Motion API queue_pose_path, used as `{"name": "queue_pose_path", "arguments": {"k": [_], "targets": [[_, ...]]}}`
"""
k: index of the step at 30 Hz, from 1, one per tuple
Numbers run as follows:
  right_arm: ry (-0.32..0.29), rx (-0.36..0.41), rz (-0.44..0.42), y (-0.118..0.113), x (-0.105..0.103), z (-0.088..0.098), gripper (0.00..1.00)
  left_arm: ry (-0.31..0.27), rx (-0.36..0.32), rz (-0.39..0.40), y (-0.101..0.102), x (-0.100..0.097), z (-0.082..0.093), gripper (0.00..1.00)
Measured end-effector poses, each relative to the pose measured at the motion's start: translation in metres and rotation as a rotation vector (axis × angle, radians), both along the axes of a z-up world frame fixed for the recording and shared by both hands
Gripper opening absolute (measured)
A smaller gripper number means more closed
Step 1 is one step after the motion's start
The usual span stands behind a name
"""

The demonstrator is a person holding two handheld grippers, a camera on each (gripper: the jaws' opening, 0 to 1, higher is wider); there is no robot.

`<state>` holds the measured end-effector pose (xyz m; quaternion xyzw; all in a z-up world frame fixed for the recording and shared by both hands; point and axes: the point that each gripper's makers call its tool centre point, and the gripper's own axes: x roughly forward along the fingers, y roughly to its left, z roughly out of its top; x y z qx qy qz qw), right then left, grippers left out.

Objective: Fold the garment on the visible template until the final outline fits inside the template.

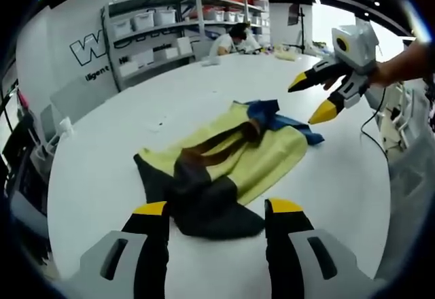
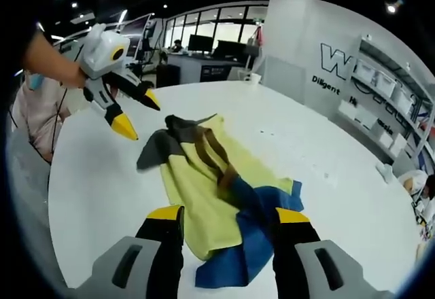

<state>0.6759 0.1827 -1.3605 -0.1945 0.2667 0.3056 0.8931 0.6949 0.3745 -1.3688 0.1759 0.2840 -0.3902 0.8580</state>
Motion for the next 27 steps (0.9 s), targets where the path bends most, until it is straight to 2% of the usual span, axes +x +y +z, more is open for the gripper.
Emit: {"name": "queue_pose_path", "arguments": {"k": [8, 14, 19, 27], "targets": [[0.006, -0.004, -0.001, -0.003, 0.009, -0.002, 0.47, 0.005, -0.018, 0.016, -0.002, 0.014, 0.001, 0.54], [0.020, -0.003, -0.011, -0.005, 0.012, -0.008, 0.44, 0.009, -0.024, 0.026, -0.004, 0.014, 0.003, 0.52], [0.008, -0.018, -0.006, -0.006, 0.014, -0.008, 0.38, 0.027, -0.030, 0.029, -0.006, 0.014, -0.001, 0.49], [0.003, -0.017, -0.010, -0.007, 0.022, -0.008, 0.35, 0.022, -0.019, 0.019, -0.014, 0.020, -0.006, 0.45]]}}
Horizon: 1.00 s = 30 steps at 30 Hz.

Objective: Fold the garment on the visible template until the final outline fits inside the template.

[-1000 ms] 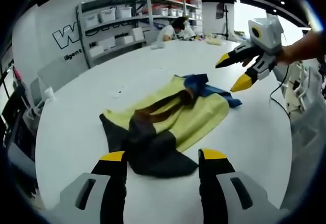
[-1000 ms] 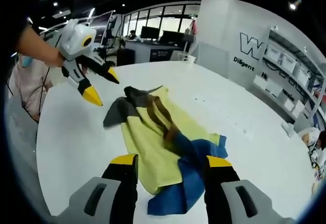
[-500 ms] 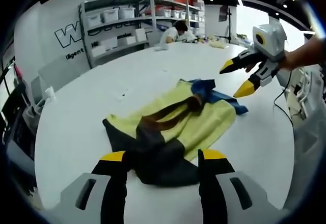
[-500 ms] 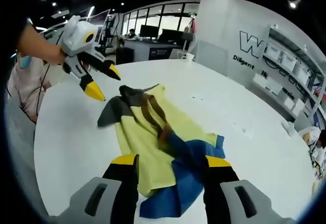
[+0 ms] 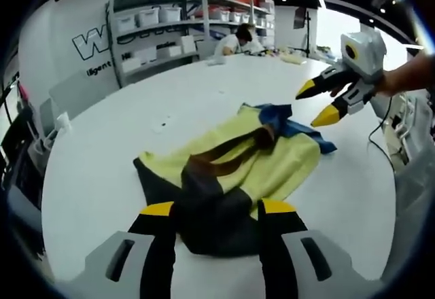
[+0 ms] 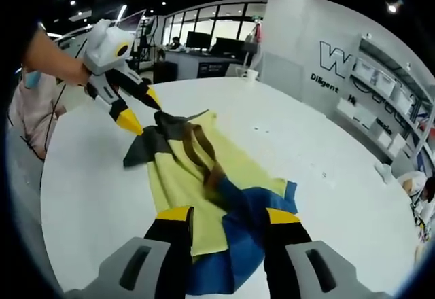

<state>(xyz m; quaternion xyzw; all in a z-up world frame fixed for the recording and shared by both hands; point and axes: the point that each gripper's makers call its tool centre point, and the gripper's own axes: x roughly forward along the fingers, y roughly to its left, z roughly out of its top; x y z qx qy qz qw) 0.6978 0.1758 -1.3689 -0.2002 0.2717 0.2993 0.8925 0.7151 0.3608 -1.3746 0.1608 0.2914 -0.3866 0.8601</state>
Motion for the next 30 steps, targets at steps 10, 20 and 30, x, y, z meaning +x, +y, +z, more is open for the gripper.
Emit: {"name": "queue_pose_path", "arguments": {"k": [10, 20, 30], "targets": [[0.015, -0.010, 0.015, 0.001, 0.005, -0.008, 0.28, -0.010, 0.011, -0.003, -0.002, 0.015, 0.001, 0.43], [0.025, -0.026, 0.039, 0.002, 0.010, -0.015, 0.22, -0.017, 0.021, -0.009, -0.002, 0.028, -0.005, 0.39], [0.032, -0.040, 0.058, 0.004, 0.017, -0.019, 0.20, -0.007, 0.018, -0.010, -0.010, 0.040, -0.009, 0.35]]}}
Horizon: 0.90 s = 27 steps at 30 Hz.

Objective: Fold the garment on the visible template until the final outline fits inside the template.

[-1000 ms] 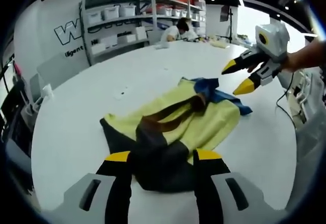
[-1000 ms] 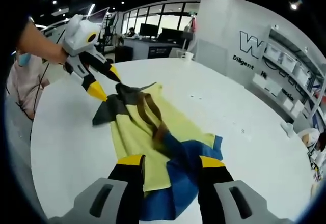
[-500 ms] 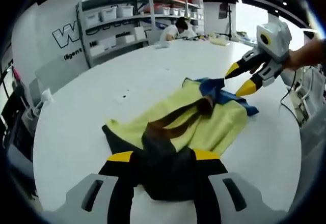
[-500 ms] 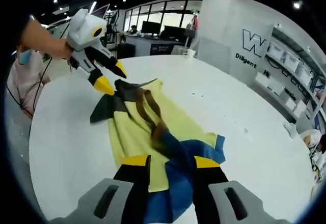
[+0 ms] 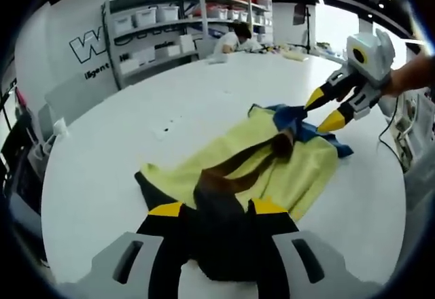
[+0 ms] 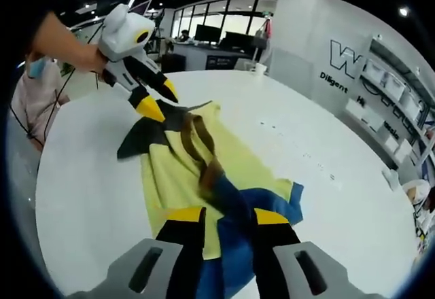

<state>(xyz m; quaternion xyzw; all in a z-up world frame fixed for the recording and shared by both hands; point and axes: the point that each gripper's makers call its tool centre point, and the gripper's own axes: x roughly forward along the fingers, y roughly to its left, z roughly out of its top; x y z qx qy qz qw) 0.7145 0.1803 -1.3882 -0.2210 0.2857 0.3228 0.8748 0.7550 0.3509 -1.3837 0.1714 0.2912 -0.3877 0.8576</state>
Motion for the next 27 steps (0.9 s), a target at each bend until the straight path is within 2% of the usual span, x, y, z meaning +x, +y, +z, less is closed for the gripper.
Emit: {"name": "queue_pose_path", "arguments": {"k": [7, 21, 27], "targets": [[0.002, -0.020, 0.023, 0.000, 0.003, -0.002, 0.21, 0.004, -0.014, -0.003, -0.003, 0.003, 0.001, 0.35], [0.014, -0.023, 0.025, -0.002, 0.021, -0.004, 0.20, 0.036, 0.013, -0.024, -0.007, 0.009, -0.014, 0.31], [0.037, -0.014, 0.028, -0.001, 0.026, -0.010, 0.16, 0.067, 0.016, -0.025, -0.005, 0.011, -0.018, 0.27]]}}
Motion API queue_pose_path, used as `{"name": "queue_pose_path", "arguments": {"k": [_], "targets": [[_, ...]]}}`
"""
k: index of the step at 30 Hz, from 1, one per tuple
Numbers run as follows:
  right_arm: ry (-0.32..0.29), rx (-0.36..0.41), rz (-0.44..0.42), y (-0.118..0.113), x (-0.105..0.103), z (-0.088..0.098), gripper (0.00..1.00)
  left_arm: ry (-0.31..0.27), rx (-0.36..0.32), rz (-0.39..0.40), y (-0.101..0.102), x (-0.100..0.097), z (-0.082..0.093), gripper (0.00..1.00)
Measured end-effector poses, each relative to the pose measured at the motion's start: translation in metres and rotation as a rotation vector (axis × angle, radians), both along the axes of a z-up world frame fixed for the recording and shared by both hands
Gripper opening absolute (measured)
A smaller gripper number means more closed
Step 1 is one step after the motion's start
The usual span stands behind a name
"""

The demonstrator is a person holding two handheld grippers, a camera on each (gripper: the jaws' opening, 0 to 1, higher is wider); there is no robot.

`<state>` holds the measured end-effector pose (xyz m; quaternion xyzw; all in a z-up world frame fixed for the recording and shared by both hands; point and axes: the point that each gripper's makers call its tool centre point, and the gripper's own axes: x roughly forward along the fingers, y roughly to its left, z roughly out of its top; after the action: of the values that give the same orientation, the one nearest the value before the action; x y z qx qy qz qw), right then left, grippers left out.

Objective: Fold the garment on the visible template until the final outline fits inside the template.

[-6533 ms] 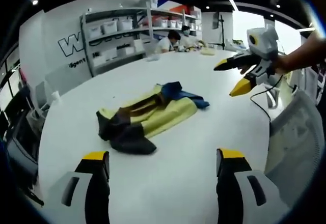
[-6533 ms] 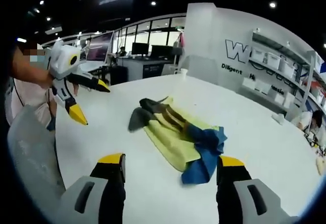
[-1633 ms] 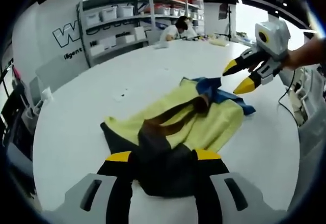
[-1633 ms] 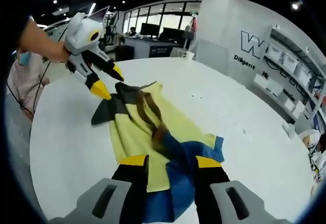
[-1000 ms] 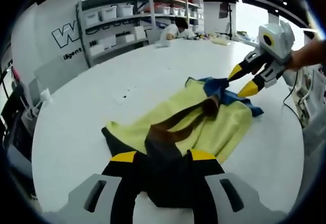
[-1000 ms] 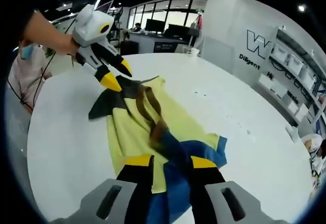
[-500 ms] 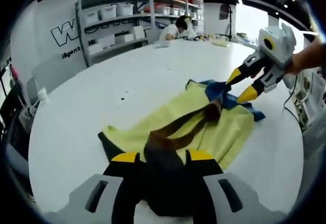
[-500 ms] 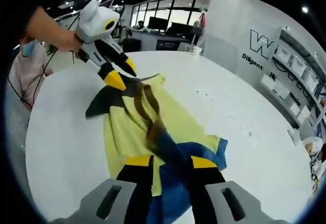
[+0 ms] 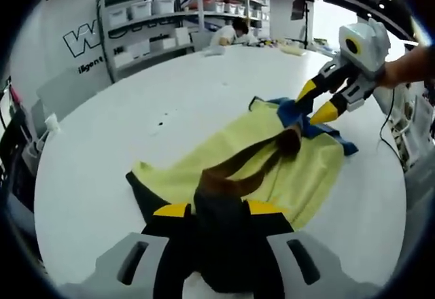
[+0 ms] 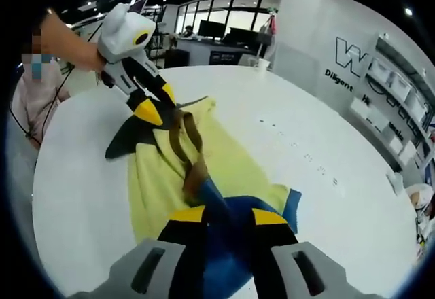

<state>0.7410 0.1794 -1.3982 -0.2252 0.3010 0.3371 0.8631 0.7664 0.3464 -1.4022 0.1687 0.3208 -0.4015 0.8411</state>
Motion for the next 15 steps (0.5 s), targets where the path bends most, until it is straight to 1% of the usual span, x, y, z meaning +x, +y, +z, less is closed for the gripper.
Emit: {"name": "queue_pose_path", "arguments": {"k": [2, 6, 10, 11, 15], "targets": [[0.010, -0.002, 0.007, 0.002, 0.000, -0.003, 0.14, 0.004, 0.000, -0.007, -0.001, 0.000, 0.000, 0.24], [0.018, -0.016, 0.022, 0.003, 0.002, -0.009, 0.12, 0.007, -0.002, -0.006, -0.001, 0.004, -0.001, 0.22], [0.038, -0.022, 0.026, 0.003, 0.005, -0.013, 0.08, 0.022, -0.006, -0.008, -0.003, 0.005, -0.002, 0.15], [0.054, -0.025, 0.028, 0.002, 0.005, -0.015, 0.06, 0.033, -0.005, -0.007, -0.002, 0.005, -0.003, 0.14], [0.062, -0.024, 0.032, 0.001, 0.005, -0.017, 0.01, 0.052, -0.023, 0.001, -0.004, 0.004, -0.003, 0.11]]}}
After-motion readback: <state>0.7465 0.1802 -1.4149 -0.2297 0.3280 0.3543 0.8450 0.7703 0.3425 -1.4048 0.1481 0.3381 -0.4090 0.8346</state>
